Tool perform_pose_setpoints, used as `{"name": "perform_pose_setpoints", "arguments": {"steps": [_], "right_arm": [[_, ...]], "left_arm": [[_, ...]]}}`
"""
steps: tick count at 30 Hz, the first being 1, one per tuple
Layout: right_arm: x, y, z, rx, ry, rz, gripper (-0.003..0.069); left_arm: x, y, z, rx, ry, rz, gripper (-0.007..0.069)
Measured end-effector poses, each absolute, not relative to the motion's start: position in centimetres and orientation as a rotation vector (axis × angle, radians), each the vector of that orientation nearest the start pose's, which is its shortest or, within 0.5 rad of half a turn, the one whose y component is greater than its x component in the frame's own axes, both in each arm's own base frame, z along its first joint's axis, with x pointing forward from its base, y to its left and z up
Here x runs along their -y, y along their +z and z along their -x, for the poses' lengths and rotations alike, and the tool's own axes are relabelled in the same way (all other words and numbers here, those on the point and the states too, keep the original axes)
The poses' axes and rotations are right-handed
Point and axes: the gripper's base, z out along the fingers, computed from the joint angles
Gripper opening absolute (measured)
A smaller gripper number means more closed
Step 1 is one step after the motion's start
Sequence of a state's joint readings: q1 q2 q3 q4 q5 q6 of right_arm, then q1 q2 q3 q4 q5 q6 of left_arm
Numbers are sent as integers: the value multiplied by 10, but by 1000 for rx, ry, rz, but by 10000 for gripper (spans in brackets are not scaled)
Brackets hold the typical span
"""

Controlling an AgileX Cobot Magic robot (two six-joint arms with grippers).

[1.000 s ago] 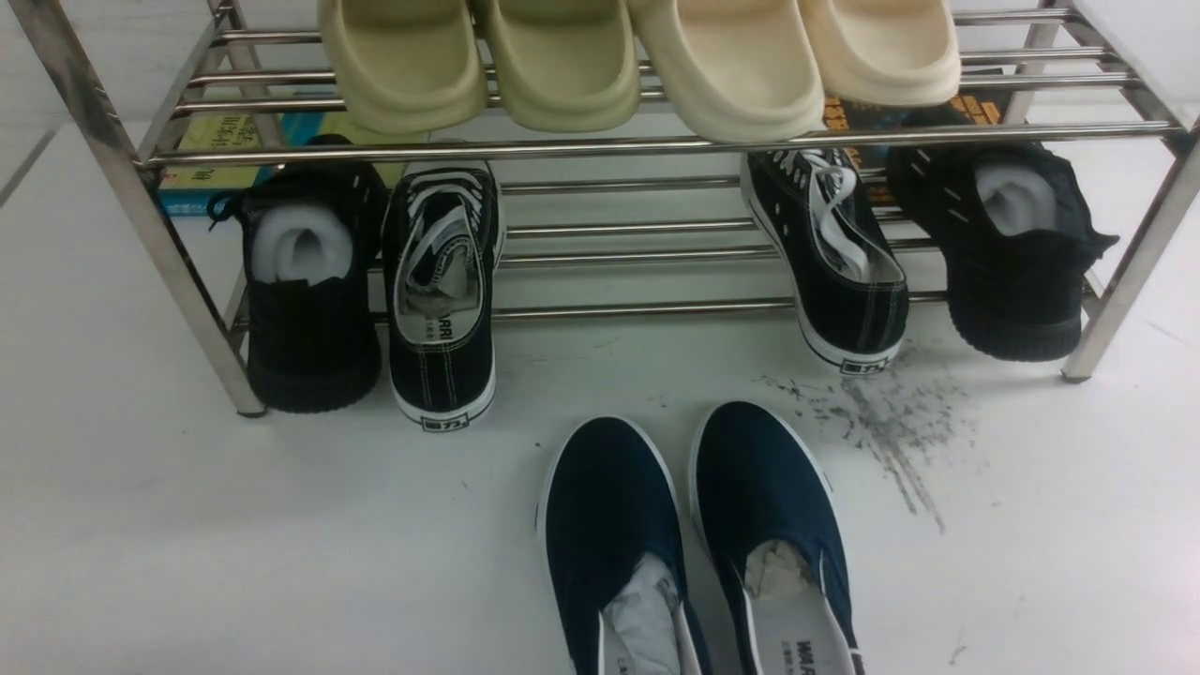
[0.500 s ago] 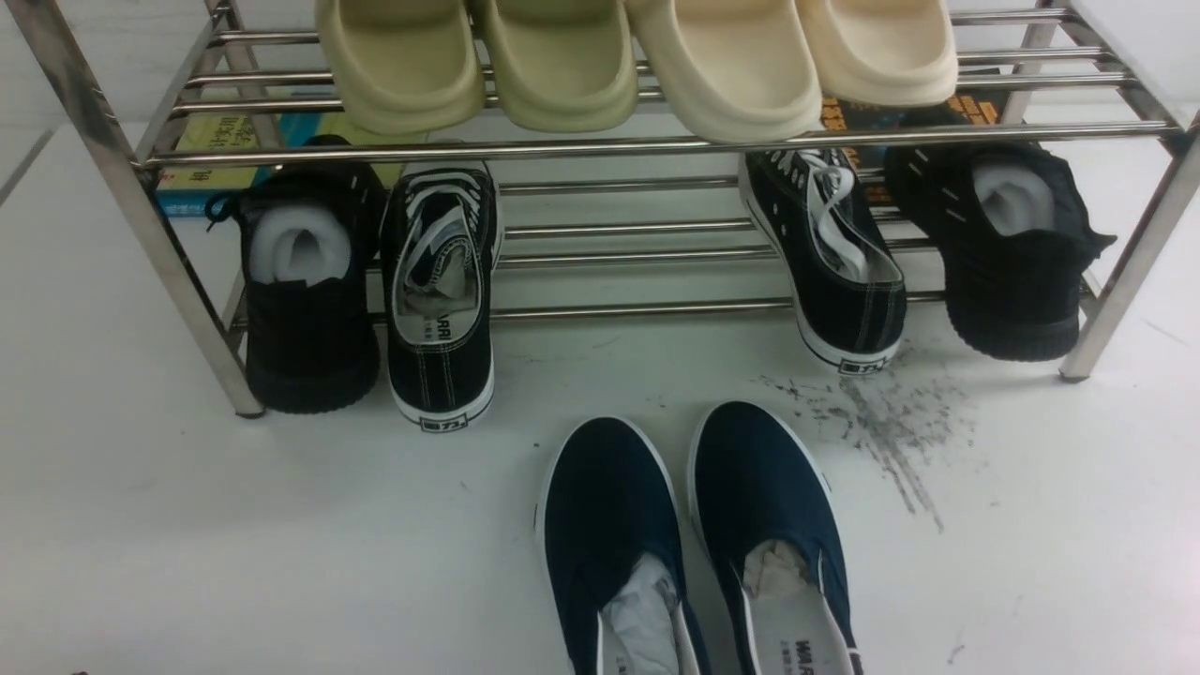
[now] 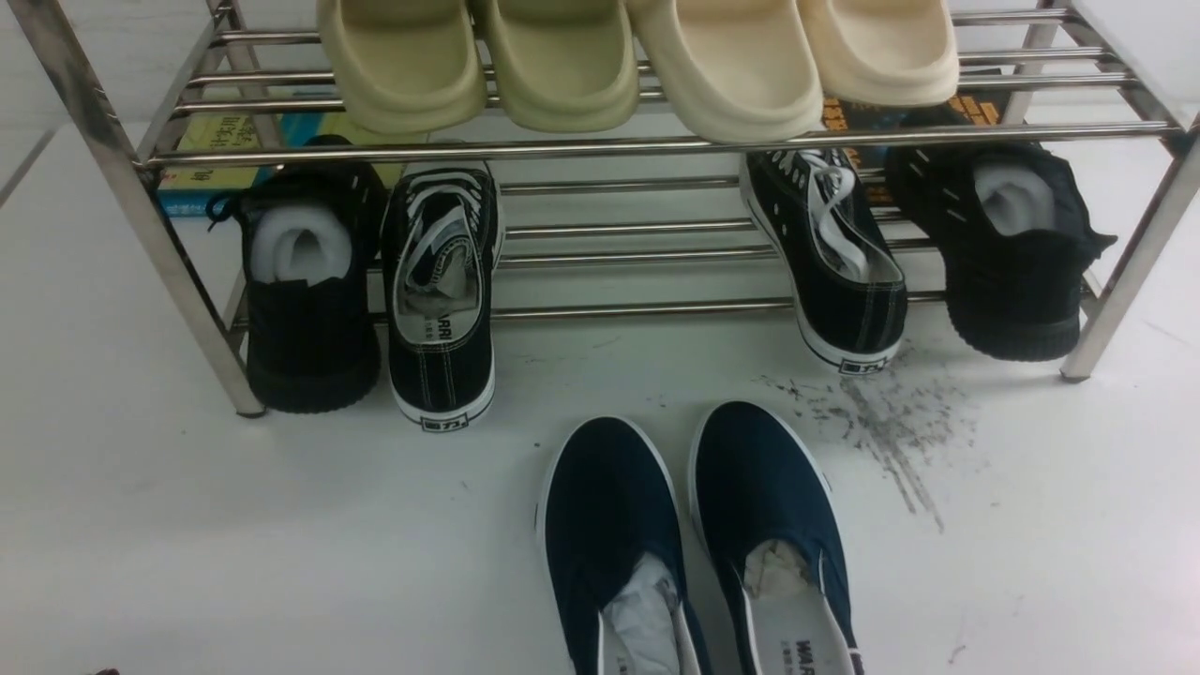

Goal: Take the shoes off the shelf with your hand on the white table.

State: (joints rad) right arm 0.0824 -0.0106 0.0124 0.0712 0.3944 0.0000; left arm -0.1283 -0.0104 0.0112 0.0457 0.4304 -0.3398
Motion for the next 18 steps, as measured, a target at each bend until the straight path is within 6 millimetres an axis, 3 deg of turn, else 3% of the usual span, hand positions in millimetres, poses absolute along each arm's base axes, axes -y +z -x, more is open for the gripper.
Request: {"name": "perform_pose_setpoints", "arguments": {"steps": [18], "right_arm": [[-7,174,-51,-1880,127,34,237]], "left_arm": [[5,172,-51,-1916,-268,174,125]]}}
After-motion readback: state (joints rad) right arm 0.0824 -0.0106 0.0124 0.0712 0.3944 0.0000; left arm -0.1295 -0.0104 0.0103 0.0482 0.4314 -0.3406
